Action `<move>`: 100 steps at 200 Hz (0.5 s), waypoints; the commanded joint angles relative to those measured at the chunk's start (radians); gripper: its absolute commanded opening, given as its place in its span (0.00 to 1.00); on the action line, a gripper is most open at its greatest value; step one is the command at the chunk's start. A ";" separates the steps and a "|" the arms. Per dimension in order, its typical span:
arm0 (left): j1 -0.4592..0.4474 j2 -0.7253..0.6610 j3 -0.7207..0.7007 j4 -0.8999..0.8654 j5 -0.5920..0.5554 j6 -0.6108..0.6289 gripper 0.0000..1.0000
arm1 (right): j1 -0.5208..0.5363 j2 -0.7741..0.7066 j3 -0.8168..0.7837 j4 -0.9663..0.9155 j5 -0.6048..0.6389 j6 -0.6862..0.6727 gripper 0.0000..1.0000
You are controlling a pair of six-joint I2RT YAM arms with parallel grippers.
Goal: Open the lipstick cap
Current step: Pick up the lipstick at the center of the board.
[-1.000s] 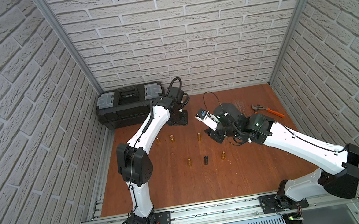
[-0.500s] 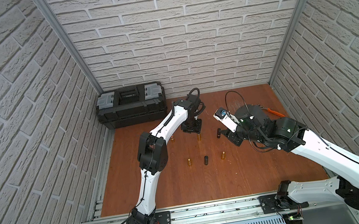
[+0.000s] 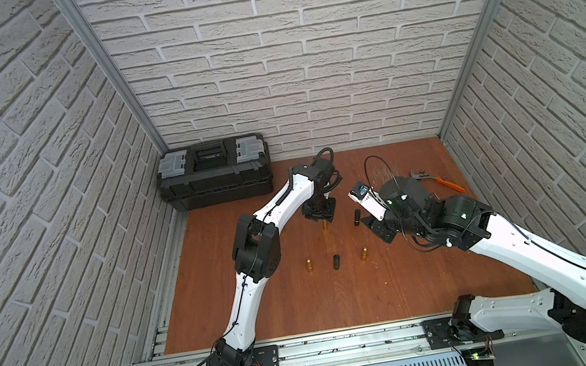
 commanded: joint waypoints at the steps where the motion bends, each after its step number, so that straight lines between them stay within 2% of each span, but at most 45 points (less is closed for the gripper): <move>1: -0.007 0.019 0.038 -0.034 -0.003 0.015 0.50 | 0.002 -0.014 -0.020 0.047 0.010 0.013 0.48; 75: -0.006 0.041 0.063 -0.047 -0.015 0.016 0.38 | 0.003 -0.006 -0.030 0.056 0.010 0.012 0.48; 100: -0.006 0.044 0.063 -0.053 -0.016 0.018 0.38 | 0.003 -0.009 -0.034 0.060 0.010 0.012 0.48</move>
